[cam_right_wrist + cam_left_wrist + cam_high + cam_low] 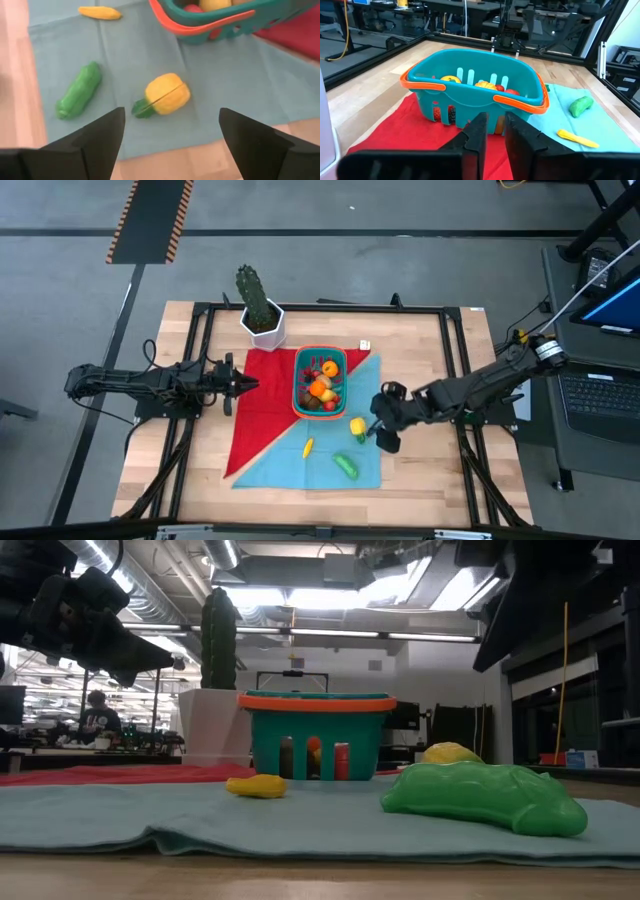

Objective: Pick and placing Produce into tupperware
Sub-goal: Put the pineapple into the basket

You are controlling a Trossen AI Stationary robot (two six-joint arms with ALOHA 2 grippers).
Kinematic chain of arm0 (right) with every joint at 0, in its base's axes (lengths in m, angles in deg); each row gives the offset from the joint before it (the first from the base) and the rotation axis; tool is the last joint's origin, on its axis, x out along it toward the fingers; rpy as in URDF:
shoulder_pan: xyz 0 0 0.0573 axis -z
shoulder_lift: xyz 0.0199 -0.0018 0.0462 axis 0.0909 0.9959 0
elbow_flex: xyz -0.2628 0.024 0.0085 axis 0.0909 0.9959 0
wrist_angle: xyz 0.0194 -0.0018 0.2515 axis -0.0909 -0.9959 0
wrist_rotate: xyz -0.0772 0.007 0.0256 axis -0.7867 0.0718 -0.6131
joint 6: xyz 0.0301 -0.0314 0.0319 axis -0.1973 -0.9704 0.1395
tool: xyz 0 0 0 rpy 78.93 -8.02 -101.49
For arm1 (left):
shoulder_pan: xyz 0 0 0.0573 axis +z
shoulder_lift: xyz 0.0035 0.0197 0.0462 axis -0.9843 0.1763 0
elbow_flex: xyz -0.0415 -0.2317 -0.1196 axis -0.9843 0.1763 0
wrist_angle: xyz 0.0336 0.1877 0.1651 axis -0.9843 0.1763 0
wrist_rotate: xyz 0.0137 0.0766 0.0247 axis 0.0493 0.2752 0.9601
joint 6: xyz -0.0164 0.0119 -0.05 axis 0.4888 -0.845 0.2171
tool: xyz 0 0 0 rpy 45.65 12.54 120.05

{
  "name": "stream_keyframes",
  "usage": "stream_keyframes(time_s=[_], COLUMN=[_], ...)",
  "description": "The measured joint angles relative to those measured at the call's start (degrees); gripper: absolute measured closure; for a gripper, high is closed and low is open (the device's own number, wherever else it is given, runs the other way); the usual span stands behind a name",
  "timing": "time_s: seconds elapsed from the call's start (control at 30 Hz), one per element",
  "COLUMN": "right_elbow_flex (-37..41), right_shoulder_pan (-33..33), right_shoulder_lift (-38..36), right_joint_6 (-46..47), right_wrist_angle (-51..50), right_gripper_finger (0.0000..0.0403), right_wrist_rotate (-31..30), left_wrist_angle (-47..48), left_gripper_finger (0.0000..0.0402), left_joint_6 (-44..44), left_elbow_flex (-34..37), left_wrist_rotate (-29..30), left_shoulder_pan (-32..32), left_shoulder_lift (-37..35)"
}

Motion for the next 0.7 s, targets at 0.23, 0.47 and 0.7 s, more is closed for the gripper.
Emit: stream_keyframes(time_s=[0.23,0.47,0.7], right_elbow_flex=[0.0,0.0,-0.1], right_shoulder_pan=[-5.4,-8.5,-9.5], right_shoulder_lift=[1.3,6.9,11.7], right_joint_6=[5.8,10.4,20.2], right_wrist_angle=[1.4,5.2,7.3], right_gripper_finger=[0.0079,0.0079,0.0079], right_wrist_rotate=[-5.2,-6.5,-6.7], left_wrist_angle=[0.0,0.0,0.0], left_gripper_finger=[0.0329,0.0318,0.0309], left_joint_6=[3.0,3.0,2.8], left_elbow_flex=[0.0,0.0,0.0], left_wrist_rotate=[0.0,0.0,0.0], left_shoulder_pan=[0.0,0.0,0.0], left_shoulder_lift=[0.0,0.0,0.0])
